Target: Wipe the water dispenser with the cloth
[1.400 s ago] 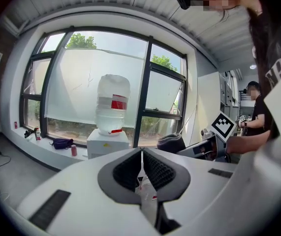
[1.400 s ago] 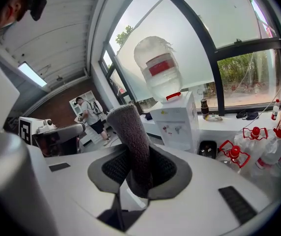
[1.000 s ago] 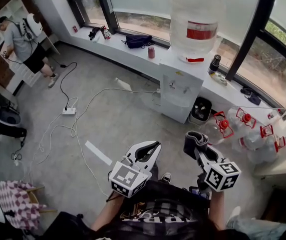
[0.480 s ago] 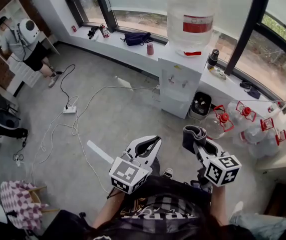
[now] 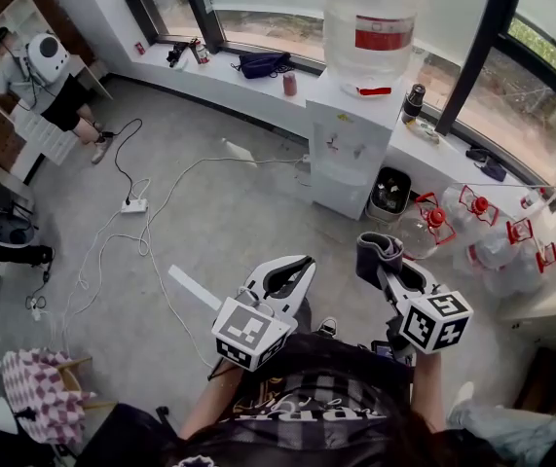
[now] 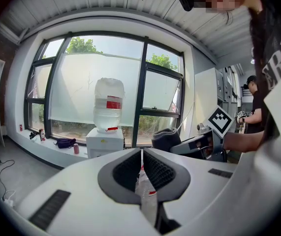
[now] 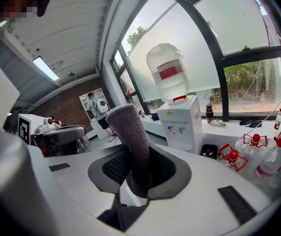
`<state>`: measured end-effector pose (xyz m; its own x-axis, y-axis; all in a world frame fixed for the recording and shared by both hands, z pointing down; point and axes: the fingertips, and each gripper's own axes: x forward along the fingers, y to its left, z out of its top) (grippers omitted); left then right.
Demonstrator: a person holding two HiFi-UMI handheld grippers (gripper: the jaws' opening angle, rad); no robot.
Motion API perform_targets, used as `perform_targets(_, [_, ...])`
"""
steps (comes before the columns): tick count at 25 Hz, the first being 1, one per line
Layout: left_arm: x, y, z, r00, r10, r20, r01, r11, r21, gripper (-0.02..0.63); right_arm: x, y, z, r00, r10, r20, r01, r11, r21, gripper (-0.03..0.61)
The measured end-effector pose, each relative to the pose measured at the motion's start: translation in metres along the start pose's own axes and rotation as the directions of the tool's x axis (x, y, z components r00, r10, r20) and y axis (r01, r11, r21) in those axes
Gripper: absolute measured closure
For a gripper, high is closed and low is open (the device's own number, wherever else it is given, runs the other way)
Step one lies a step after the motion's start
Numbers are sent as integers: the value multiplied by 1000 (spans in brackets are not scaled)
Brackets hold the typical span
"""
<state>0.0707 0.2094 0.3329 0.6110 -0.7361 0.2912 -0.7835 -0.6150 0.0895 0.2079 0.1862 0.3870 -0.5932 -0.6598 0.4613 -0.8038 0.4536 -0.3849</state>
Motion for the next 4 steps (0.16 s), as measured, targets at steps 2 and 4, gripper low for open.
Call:
perform_targets(2, [-1,2,0,1000,1,2,-1,1000,1,592,1,0,1,1000,-1,1,1,1000,-3,474])
perform_targets(4, [-2,4,1,1000,3,6,-3,1000,2,592,2,0,3,1000,-4,3,4,1000,-9,476])
